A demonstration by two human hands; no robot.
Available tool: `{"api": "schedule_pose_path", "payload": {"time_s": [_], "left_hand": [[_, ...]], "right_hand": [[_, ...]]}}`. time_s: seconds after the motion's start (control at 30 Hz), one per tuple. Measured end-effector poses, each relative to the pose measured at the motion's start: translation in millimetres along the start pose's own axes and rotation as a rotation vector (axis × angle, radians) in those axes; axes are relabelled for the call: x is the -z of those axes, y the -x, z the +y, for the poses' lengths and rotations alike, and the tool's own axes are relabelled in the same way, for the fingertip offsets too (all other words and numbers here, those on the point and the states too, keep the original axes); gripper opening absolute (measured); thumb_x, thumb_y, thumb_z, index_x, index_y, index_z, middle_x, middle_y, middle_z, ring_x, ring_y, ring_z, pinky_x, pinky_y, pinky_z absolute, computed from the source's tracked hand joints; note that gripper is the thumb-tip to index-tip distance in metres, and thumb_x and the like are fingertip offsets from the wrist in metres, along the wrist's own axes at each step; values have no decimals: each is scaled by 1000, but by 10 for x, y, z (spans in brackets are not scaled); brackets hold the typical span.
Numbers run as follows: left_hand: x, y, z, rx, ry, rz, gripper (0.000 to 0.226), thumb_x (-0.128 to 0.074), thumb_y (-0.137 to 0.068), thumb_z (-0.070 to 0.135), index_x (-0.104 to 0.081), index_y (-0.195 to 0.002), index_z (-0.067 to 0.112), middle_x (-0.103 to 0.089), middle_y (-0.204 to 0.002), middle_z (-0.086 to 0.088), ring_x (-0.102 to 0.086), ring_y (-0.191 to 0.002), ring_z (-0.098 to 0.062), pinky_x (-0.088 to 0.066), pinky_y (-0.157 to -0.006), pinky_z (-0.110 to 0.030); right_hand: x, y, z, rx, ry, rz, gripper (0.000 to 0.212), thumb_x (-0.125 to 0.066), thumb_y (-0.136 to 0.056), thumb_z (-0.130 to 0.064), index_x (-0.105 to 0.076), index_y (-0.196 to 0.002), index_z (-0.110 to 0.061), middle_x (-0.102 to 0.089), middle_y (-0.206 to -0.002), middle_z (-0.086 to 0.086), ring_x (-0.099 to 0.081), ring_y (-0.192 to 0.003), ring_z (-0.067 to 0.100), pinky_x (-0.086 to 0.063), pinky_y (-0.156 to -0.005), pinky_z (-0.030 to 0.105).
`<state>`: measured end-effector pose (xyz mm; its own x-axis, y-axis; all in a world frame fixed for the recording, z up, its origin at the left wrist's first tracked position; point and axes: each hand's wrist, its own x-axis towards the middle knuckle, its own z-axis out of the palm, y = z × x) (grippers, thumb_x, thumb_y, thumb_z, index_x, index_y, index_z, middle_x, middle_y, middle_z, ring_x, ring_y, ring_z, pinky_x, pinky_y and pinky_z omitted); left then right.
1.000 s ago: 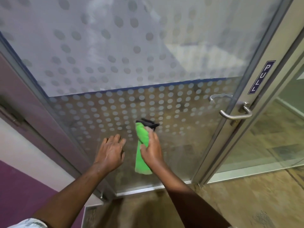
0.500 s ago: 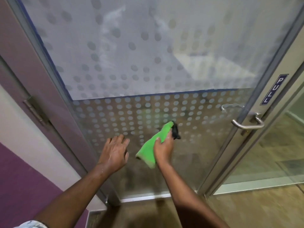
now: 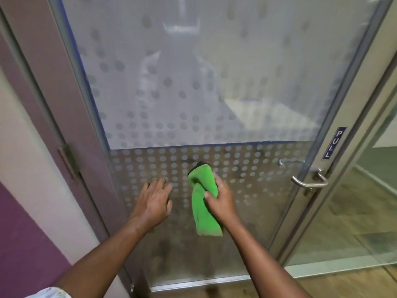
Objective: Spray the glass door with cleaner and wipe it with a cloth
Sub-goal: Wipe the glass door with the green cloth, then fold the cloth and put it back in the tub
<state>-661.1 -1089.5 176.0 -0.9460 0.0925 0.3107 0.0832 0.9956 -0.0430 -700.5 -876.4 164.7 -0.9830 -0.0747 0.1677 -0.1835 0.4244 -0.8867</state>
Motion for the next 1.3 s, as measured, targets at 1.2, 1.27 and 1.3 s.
{"api": "schedule_pose_path", "payload": {"time_s": [1.2, 1.27, 1.3], "left_hand": [[306, 1630, 4106, 236, 1752, -661, 18, -76, -90, 17, -69, -107, 16, -79, -99, -14, -75, -86, -30, -62, -81, -47], [393, 1855, 4471, 211, 1762, -687, 19, -76, -90, 18, -69, -107, 16, -79, -97, -12, -75, -87, -30, -62, -82, -47], [436, 1970, 4651, 201, 1768, -704, 20, -77, -89, 19, -69, -107, 16, -80, -95, -11, -76, -85, -28, -62, -80, -45]], "right_hand": [[2620, 3297, 959, -522, -1, 554, 81, -78, -81, -57, -50, -148, -21, -61, -137, 4, -65, -119, 21, -54, -100, 36], [2932, 3627, 1087, -594, -253, 490, 72, -76, -75, -62, -62, -135, -24, -75, -121, -6, -73, -109, 16, -59, -95, 37], [3086, 3798, 1142, -613, -382, 435, 60, -74, -78, -60, -68, -127, -25, -79, -111, -7, -76, -101, 16, -61, -90, 36]]}}
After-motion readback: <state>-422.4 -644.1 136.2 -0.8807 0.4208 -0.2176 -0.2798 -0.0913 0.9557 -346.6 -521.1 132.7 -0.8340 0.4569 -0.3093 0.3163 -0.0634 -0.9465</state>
